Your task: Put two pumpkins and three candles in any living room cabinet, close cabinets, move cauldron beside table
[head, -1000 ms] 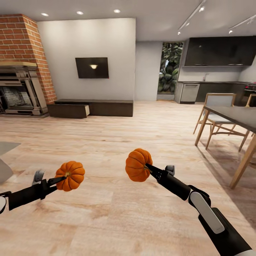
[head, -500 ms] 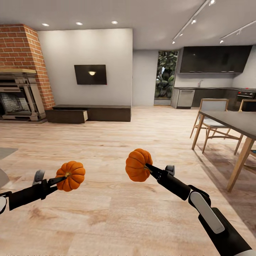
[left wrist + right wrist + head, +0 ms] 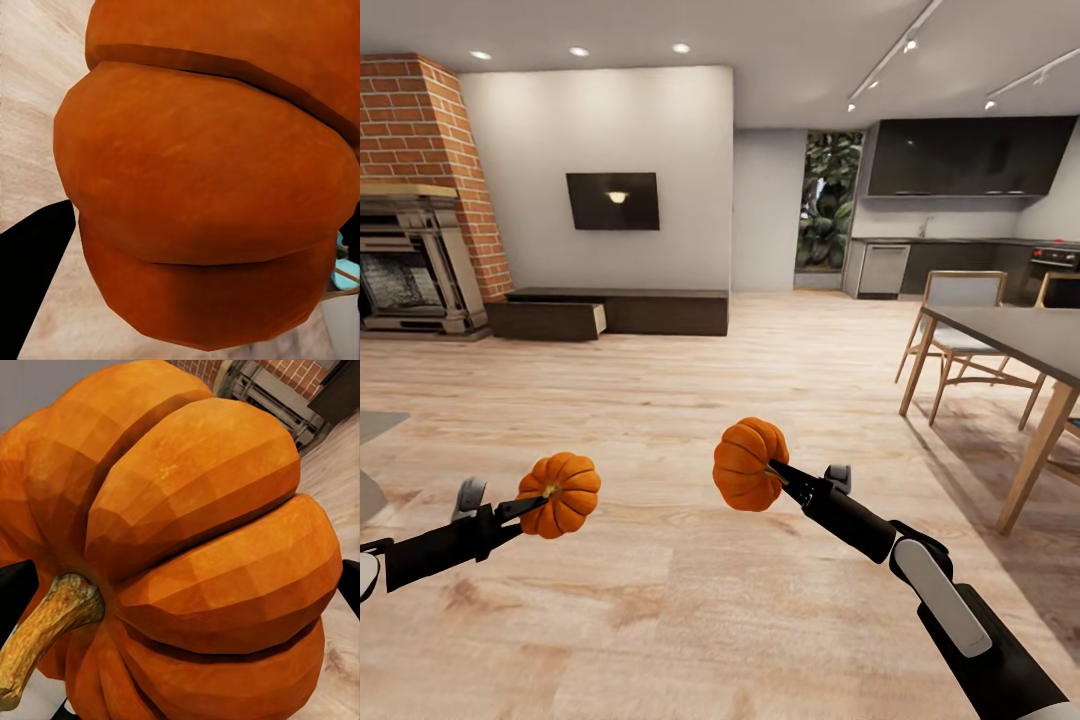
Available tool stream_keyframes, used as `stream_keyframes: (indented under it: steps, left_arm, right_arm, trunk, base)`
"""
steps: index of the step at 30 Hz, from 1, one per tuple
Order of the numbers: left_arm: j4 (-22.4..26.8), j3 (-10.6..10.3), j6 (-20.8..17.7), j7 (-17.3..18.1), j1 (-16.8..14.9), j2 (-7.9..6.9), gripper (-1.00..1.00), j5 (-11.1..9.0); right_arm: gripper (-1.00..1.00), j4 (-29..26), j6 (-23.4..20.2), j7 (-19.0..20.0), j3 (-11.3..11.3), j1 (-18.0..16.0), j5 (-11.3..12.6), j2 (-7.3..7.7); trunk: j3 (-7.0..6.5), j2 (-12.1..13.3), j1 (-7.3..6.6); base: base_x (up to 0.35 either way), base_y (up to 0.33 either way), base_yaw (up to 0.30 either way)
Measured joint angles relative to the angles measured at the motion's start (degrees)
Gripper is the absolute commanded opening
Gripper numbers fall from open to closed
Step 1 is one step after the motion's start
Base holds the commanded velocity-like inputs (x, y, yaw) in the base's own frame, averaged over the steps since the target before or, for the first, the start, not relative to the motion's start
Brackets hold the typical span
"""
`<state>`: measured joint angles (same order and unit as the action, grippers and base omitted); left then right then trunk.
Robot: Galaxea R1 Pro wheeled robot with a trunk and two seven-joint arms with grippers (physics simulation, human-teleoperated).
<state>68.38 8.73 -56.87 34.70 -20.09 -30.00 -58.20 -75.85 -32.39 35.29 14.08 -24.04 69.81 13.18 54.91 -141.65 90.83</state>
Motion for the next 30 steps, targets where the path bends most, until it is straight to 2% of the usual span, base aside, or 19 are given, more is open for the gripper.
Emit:
stream_keyframes:
  steps: [21, 30]
  left_arm:
    - [0.0, -0.26, 0.0, 0.01, 0.0, -0.03, -1.0, 0.01]
    - [0.0, -0.26, -0.01, 0.01, 0.0, 0.02, -1.0, -0.03]
  right_arm:
    - [-1.0, 0.0, 0.0, 0.58, 0.0, 0.0, 0.01, -0.03]
    - [-1.0, 0.82, 0.09, 0.65, 0.0, 0.0, -0.01, -0.04]
  trunk:
    - [-1.81, 8.42, -4.61]
    - [-3.32, 12.03, -6.59]
  base:
    - [0.0, 0.0, 0.0]
    - [0.0, 0.0, 0.0]
